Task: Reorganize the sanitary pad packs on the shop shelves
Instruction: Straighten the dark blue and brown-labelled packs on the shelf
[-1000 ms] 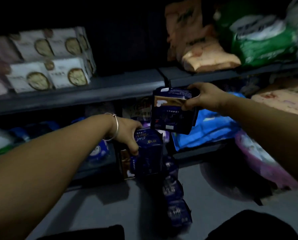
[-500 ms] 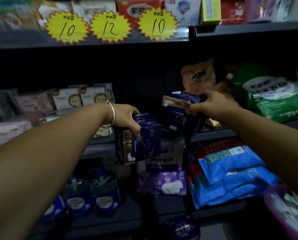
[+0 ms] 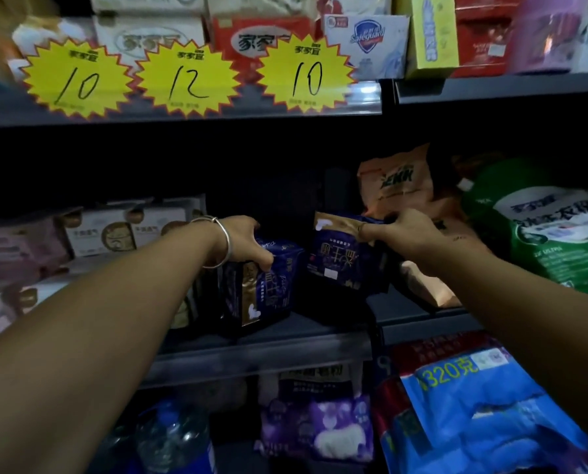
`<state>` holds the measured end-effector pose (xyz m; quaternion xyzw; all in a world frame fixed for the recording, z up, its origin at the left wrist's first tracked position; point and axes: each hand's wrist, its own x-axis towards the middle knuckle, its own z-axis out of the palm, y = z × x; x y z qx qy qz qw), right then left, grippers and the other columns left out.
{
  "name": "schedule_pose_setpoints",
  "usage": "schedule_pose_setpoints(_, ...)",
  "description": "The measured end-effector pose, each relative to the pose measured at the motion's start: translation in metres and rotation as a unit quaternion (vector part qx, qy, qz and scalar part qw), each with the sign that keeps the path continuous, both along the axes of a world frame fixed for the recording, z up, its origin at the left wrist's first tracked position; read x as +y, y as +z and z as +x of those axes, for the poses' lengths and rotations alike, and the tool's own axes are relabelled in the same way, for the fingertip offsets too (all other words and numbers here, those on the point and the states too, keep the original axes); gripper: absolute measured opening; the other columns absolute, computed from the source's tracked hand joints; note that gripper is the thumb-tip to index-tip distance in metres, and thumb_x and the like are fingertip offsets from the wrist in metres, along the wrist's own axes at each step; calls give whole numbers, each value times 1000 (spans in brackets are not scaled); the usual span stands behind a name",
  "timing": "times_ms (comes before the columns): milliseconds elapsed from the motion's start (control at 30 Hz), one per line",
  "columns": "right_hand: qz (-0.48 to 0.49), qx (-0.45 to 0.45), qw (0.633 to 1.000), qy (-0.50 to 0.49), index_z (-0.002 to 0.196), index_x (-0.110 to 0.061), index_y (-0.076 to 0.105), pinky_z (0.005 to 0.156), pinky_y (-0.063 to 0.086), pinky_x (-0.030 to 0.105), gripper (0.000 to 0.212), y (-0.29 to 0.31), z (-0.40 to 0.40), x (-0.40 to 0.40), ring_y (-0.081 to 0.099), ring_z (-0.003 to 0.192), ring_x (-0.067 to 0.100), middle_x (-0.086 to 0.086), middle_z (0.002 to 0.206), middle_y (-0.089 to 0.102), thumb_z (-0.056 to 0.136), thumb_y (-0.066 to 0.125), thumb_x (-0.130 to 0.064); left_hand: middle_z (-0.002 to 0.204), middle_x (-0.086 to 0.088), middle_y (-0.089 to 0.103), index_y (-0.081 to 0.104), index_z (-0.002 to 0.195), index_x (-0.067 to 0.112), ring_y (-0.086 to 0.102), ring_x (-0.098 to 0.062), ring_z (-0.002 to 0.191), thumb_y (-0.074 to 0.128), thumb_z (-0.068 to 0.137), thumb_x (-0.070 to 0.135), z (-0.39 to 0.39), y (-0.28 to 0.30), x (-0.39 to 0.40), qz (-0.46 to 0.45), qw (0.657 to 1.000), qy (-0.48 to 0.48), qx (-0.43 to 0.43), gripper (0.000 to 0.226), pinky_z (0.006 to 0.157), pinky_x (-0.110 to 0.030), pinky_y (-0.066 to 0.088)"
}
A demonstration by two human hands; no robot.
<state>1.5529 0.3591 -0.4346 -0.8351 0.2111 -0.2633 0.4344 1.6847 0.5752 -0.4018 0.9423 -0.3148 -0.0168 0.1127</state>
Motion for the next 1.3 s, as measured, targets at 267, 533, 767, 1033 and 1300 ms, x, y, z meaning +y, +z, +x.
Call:
schedule_pose_setpoints(267,90,-19,996,-3,84,-4,67,71,56,43,39,-8,39,-27,67,82,35,15,88,69,66,75,-38,110,-2,55,31,143,14,55,-20,102,73,69,40,36,-15,-22,62,997,25,43,90,92,-36,51)
schedule_pose_setpoints(533,262,-76,962,28,101,-1,64,60,54,33,38,-7,60,-21,64,72,26,11,82,66,77,69,-29,142,-3,43,22,148,21,43,-21,128,74,67,55,45,-14,-23,107,986,7,127,102,108,-34,37)
schedule_pose_setpoints(767,387,-114,911,86,110,-7,59,66,58,39,38,-14,70,-4,65,85,26,12,99,65,84,61,-34,144,-1,44,38,141,20,45,-18,127,53,74,68,26,-13,-53,-73,987,-68,130,84,106,-25,33)
schedule_pose_setpoints(1033,416,-44,888,192,106,-14,60,85,51,44,27,-30,65,-13,60,94,29,14,104,61,88,48,-31,135,-3,52,28,143,27,51,-23,120,77,73,33,27,-16,-73,-357,896,-65,257,86,101,-36,41)
schedule_pose_setpoints(1300,162,-87,975,122,103,0,60,55,51,15,29,-13,75,-31,65,64,7,9,88,65,76,71,0,131,-3,42,40,131,36,46,-18,119,83,56,2,54,-18,-81,-392,911,-98,81,93,84,-23,44)
